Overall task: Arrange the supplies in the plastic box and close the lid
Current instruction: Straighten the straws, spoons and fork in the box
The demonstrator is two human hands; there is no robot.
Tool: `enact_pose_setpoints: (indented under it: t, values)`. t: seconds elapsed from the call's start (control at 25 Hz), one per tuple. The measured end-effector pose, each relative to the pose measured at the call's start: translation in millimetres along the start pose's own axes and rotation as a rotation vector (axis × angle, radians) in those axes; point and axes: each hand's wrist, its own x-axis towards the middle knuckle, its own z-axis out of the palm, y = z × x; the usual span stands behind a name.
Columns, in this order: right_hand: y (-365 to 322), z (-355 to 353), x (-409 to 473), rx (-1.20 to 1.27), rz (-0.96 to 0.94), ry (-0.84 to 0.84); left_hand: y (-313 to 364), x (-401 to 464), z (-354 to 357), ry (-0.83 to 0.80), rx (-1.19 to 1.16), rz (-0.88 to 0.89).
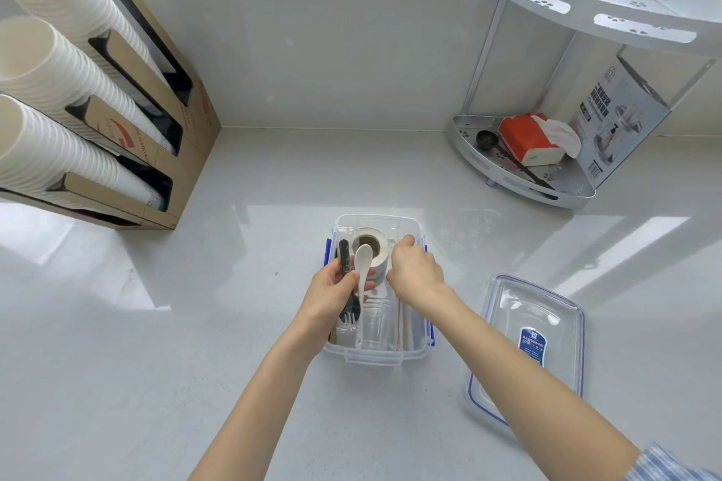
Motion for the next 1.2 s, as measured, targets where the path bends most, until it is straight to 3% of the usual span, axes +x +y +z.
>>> enact_pose_setpoints:
  t: [0.4, 1.0, 1.12, 1.2]
  values:
    - [-10, 6, 21, 0.141, 0.118, -0.168, 12, -3, -5, -0.009, -0.027, 0.019]
    - [-12, 5, 4, -0.118, 0.025, -0.033, 12, -9, -3, -0.023, -0.012, 0.028]
    - [-3, -7, 0, 0.042, -0.077, 0.075, 11, -7, 0, -0.018, -0.043, 0.011]
    - [7, -13, -4, 0.364, -0.134, 0.052, 10, -4, 3, -0.029, -0.058, -0.002]
